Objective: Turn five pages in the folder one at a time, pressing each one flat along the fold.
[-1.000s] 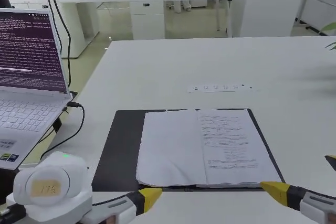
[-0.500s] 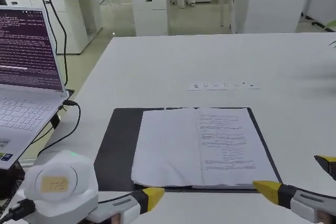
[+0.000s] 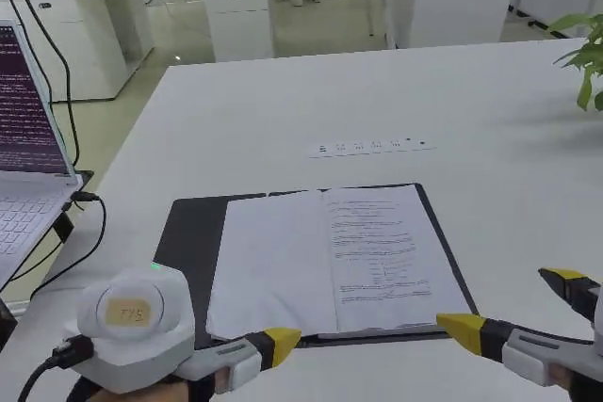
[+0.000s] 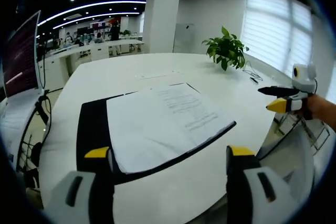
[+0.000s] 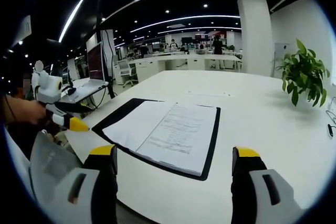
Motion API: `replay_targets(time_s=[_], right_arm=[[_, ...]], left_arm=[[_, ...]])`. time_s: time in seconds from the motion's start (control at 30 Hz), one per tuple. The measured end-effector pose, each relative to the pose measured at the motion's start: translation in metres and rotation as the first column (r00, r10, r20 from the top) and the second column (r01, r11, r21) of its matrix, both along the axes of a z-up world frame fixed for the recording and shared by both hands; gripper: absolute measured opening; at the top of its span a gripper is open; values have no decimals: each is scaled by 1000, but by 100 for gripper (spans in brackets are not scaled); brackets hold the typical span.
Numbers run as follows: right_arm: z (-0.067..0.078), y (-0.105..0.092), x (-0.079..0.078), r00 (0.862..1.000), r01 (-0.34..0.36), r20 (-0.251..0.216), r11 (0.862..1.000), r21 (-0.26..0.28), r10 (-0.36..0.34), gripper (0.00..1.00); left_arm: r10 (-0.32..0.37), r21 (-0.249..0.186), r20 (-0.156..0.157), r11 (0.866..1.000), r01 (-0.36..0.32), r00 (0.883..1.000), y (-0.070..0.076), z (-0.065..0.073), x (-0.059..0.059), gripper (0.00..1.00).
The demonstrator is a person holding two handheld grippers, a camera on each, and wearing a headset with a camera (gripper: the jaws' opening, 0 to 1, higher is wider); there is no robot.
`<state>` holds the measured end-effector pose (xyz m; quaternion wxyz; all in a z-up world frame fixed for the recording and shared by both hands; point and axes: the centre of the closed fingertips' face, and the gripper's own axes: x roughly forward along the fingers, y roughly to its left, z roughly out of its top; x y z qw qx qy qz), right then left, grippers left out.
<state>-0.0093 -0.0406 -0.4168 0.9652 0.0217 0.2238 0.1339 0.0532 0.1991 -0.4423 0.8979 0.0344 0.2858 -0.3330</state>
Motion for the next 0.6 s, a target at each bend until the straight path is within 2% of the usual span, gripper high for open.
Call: replay_targets(time_s=[0.2,0.27,0.37,0.6], right_arm=[[-1,-5,-2,1000,14,-2,1000,11,-14,89],[-1,-11,-2,999,32,-4,999,12,-32,88],[0,-15,-1,999,54,0,998,34,-54,87],[-5,-24,-3,998,69,-9,997,41,-68,86]], left_arm=[[-80,27,-6,996,80,997,-37,-11,10,87],[-99,30,0,995,99,995,-48,-14,14,86],[-127,38,-8,991,127,992,-64,-19,16,85],[-190,18,19,982,190,982,-103,-23,20,79]])
